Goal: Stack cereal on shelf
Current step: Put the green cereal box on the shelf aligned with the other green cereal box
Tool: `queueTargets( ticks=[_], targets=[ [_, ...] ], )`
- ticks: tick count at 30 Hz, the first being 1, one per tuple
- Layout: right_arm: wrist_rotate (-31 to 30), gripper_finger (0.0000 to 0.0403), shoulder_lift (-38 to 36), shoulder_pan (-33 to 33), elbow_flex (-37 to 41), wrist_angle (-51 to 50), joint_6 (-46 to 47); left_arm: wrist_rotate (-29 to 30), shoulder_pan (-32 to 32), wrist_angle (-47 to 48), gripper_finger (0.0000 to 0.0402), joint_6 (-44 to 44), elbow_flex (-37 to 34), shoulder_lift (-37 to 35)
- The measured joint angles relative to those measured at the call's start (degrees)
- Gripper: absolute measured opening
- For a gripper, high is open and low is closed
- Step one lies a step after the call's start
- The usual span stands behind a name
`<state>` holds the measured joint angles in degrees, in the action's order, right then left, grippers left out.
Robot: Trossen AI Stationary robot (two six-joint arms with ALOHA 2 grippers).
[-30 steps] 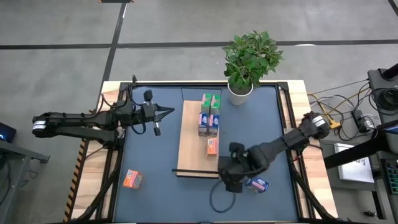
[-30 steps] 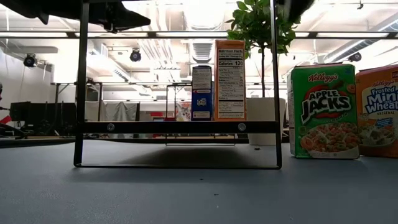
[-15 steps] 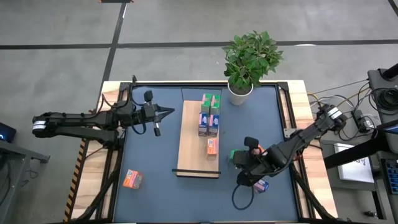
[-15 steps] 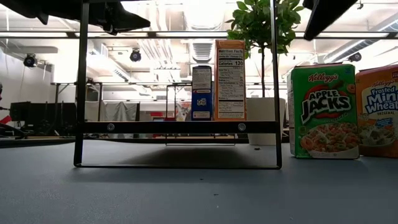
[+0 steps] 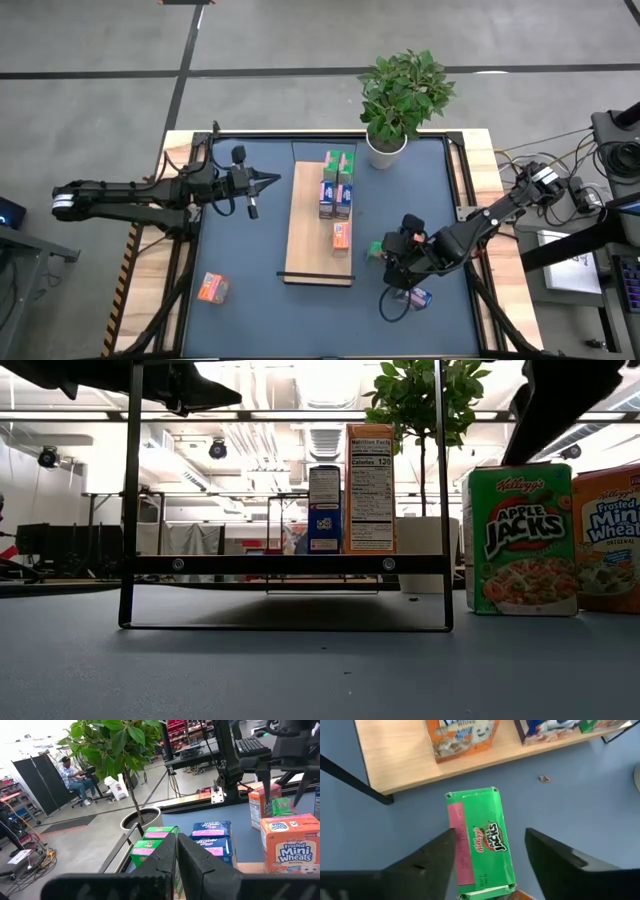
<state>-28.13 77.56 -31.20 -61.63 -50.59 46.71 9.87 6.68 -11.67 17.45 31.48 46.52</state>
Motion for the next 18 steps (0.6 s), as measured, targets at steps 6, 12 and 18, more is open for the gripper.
queueTargets(
  ticks=[6, 12, 18],
  targets=[
    [0.32, 0.0296, 0.02, 0.0, 0.85, 0.58, -0.29, 0.07, 0.0, -0.13, 0.0, -0.2, 0.0, 0.0],
    [1.65, 0.0328, -0.42, 0.0, 0.92, 0.56, -0.21, 0.07, 0.0, -0.28, 0.0, -0.2, 0.0, 0.0],
    [1.8, 0.0327, -1.85, 0.0, 0.78, 0.32, -0.19, 0.07, 0.0, -0.3, 0.0, -0.22, 0.0, 0.0]
  ],
)
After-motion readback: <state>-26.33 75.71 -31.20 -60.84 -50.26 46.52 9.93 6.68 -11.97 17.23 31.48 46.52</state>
